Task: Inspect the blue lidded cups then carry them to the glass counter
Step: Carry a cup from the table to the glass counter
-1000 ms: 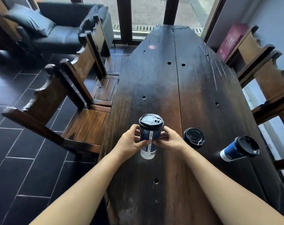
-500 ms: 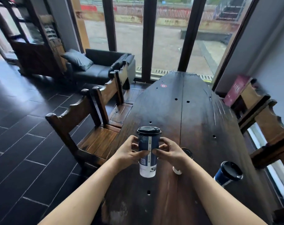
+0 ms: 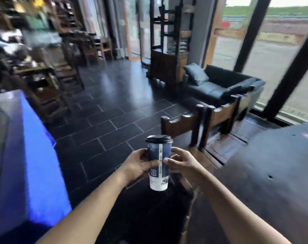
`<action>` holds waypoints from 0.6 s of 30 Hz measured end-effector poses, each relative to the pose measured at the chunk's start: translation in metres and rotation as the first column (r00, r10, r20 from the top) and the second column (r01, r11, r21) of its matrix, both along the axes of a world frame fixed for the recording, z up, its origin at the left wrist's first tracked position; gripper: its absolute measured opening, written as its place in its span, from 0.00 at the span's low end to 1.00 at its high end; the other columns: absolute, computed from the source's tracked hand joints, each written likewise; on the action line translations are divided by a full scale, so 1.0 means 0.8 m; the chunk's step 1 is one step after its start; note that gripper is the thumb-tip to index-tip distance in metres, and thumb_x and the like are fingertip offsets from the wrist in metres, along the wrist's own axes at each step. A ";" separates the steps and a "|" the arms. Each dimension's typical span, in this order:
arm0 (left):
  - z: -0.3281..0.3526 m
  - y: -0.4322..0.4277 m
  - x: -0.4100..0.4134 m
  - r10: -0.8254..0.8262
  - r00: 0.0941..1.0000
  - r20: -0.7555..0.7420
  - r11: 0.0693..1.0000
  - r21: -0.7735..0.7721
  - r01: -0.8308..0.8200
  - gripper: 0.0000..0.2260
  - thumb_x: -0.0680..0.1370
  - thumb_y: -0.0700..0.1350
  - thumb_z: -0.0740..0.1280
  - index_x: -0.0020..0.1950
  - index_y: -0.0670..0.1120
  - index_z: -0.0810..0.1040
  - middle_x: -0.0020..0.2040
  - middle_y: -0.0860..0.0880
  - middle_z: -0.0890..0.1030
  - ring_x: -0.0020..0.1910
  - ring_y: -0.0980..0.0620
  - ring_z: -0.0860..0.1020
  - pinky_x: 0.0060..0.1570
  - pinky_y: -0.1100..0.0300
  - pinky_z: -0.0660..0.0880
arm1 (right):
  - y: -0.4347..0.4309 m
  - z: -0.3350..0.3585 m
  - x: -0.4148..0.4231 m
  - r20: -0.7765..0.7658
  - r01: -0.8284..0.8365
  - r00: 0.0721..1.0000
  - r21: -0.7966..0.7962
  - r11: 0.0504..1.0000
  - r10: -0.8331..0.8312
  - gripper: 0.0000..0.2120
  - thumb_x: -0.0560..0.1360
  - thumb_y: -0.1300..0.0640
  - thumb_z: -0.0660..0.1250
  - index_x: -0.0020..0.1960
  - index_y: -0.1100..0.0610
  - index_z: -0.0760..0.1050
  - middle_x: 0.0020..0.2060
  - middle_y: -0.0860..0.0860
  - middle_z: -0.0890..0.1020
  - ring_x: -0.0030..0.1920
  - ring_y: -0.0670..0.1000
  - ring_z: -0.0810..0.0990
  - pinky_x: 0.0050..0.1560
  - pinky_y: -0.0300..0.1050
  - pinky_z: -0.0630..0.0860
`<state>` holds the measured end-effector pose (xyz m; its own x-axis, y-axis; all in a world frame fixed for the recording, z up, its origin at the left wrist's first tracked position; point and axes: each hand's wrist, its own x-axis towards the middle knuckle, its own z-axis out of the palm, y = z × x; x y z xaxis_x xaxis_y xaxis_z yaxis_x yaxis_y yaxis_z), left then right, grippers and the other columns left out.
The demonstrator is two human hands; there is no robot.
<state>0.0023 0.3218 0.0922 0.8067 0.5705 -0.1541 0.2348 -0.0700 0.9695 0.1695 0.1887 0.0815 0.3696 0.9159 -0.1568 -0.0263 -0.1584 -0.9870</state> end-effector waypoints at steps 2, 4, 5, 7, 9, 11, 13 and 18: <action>0.001 0.058 -0.039 0.103 0.995 0.000 0.994 0.022 -0.103 0.14 0.75 0.42 0.77 0.60 0.48 0.81 0.50 0.51 0.87 0.50 0.51 0.86 0.47 0.52 0.84 | 0.080 0.002 -0.022 0.009 -0.110 0.994 -0.001 0.994 0.110 0.16 0.72 0.54 0.77 0.58 0.53 0.79 0.43 0.62 0.83 0.46 0.59 0.79 0.50 0.55 0.76; -0.005 0.121 -0.078 0.198 0.980 0.006 0.979 0.041 -0.198 0.14 0.75 0.43 0.77 0.59 0.49 0.80 0.50 0.50 0.86 0.51 0.48 0.86 0.49 0.48 0.85 | 0.161 0.002 -0.046 0.041 -0.205 0.978 0.000 0.979 0.205 0.10 0.77 0.60 0.74 0.57 0.52 0.79 0.44 0.63 0.82 0.47 0.59 0.77 0.52 0.56 0.75; -0.007 0.152 -0.097 0.246 0.969 0.015 0.968 0.046 -0.247 0.14 0.74 0.43 0.77 0.58 0.50 0.80 0.50 0.49 0.85 0.52 0.47 0.85 0.50 0.47 0.85 | 0.201 0.002 -0.059 0.055 -0.251 0.966 -0.005 0.968 0.251 0.10 0.78 0.61 0.72 0.57 0.52 0.79 0.45 0.63 0.82 0.48 0.58 0.78 0.53 0.57 0.75; -0.009 0.212 -0.138 0.341 0.940 0.027 0.937 0.064 -0.342 0.15 0.73 0.44 0.78 0.58 0.49 0.80 0.50 0.49 0.85 0.51 0.49 0.85 0.52 0.48 0.84 | 0.283 0.004 -0.091 0.075 -0.348 0.934 -0.024 0.937 0.349 0.12 0.77 0.60 0.73 0.60 0.52 0.79 0.48 0.64 0.83 0.49 0.58 0.80 0.55 0.57 0.78; -0.013 0.270 -0.182 0.419 0.908 0.026 0.905 0.066 -0.420 0.15 0.72 0.44 0.79 0.56 0.49 0.80 0.48 0.51 0.85 0.49 0.53 0.84 0.54 0.48 0.82 | 0.359 0.008 -0.128 0.099 -0.415 0.904 -0.030 0.909 0.416 0.17 0.74 0.55 0.75 0.62 0.54 0.78 0.49 0.65 0.83 0.49 0.56 0.81 0.55 0.57 0.80; -0.014 0.324 -0.225 0.484 0.875 0.027 0.873 0.053 -0.484 0.16 0.71 0.48 0.81 0.55 0.51 0.80 0.47 0.53 0.84 0.50 0.51 0.83 0.54 0.47 0.82 | 0.430 0.013 -0.165 0.095 -0.470 0.877 -0.036 0.882 0.472 0.21 0.71 0.52 0.75 0.62 0.55 0.78 0.47 0.63 0.82 0.48 0.55 0.79 0.52 0.54 0.78; -0.009 0.367 -0.262 0.550 0.835 0.033 0.832 0.061 -0.551 0.23 0.66 0.58 0.81 0.56 0.52 0.81 0.46 0.55 0.84 0.51 0.50 0.83 0.54 0.46 0.82 | 0.492 0.019 -0.200 0.092 -0.532 0.841 -0.032 0.846 0.533 0.20 0.72 0.53 0.74 0.62 0.58 0.78 0.45 0.59 0.82 0.47 0.54 0.78 0.50 0.53 0.77; -0.006 0.443 -0.341 0.706 0.708 0.030 0.706 0.056 -0.706 0.24 0.65 0.57 0.78 0.57 0.52 0.78 0.52 0.48 0.83 0.51 0.49 0.83 0.46 0.50 0.83 | 0.622 0.017 -0.281 0.101 -0.680 0.727 -0.032 0.732 0.680 0.12 0.78 0.59 0.73 0.59 0.60 0.78 0.45 0.59 0.80 0.46 0.55 0.77 0.47 0.49 0.77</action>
<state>-0.2703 0.6759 0.0875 0.1654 0.9814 -0.0975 0.2338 0.0570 0.9706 -0.0553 0.6862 0.0954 -0.3396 0.9289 -0.1480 0.1826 -0.0892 -0.9791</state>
